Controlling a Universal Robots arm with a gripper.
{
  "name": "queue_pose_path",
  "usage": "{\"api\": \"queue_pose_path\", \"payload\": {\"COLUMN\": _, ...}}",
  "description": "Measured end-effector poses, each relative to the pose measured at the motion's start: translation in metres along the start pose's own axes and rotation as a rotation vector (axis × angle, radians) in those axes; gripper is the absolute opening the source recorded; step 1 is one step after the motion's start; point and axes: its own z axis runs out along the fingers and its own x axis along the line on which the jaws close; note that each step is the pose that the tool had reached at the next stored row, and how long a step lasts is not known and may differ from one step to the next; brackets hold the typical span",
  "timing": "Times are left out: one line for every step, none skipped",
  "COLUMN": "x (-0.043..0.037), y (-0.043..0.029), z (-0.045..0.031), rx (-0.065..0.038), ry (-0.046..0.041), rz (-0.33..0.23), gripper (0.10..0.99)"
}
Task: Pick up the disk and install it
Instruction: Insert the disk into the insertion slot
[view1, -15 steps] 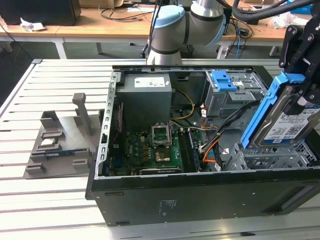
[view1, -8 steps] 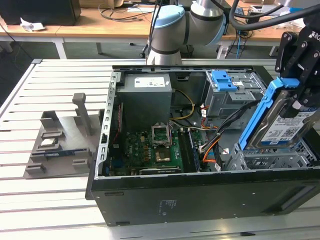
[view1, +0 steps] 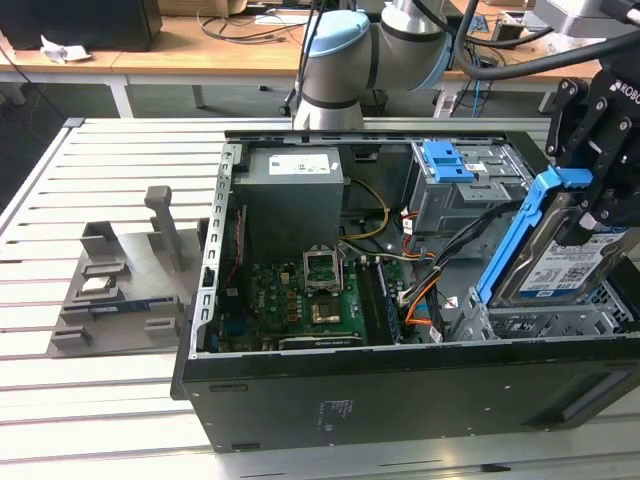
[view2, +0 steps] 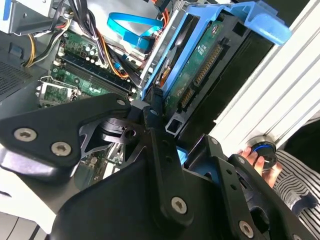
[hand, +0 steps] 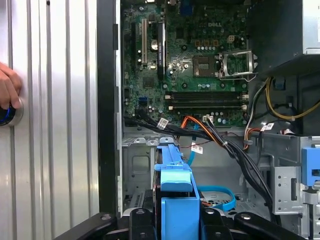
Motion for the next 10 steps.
{"api": "queue_pose_path", "payload": {"x": 0.0, "y": 0.0, "z": 0.0016, "rx": 0.0, "ry": 0.0006, "rz": 0.0, "gripper": 0.365}}
{"api": "queue_pose_path", "payload": {"x": 0.0, "y": -0.0001, "z": 0.0035, "rx": 0.0, "ry": 0.0009, "rz": 0.0, "gripper": 0.365}}
{"api": "queue_pose_path", "payload": {"x": -0.0001, "y": -0.0001, "z": 0.0072, "rx": 0.0, "ry": 0.0013, "rz": 0.0, "gripper": 0.365}}
{"api": "queue_pose_path", "payload": {"x": -0.0002, "y": -0.0002, "z": 0.0092, "rx": 0.0, "ry": 0.0015, "rz": 0.0, "gripper": 0.365}}
{"api": "queue_pose_path", "payload": {"x": -0.0002, "y": -0.0002, "z": 0.0111, "rx": 0.0, "ry": 0.0014, "rz": 0.0, "gripper": 0.365}}
{"api": "queue_pose_path", "payload": {"x": -0.0002, "y": -0.0002, "z": 0.0135, "rx": 0.0, "ry": 0.0016, "rz": 0.0, "gripper": 0.365}}
{"api": "queue_pose_path", "payload": {"x": -0.0002, "y": -0.0003, "z": 0.0151, "rx": 0.0, "ry": 0.0016, "rz": 0.0, "gripper": 0.365}}
{"api": "queue_pose_path", "payload": {"x": -0.0003, "y": -0.0003, "z": 0.0184, "rx": 0.0, "ry": 0.0017, "rz": 0.0, "gripper": 0.365}}
{"api": "queue_pose_path", "payload": {"x": -0.0003, "y": -0.0004, "z": 0.0205, "rx": 0.0, "ry": 0.0015, "rz": 0.0, "gripper": 0.365}}
{"api": "queue_pose_path", "payload": {"x": -0.0003, "y": -0.0004, "z": 0.0223, "rx": 0.0, "ry": 0.0015, "rz": 0.0, "gripper": 0.365}}
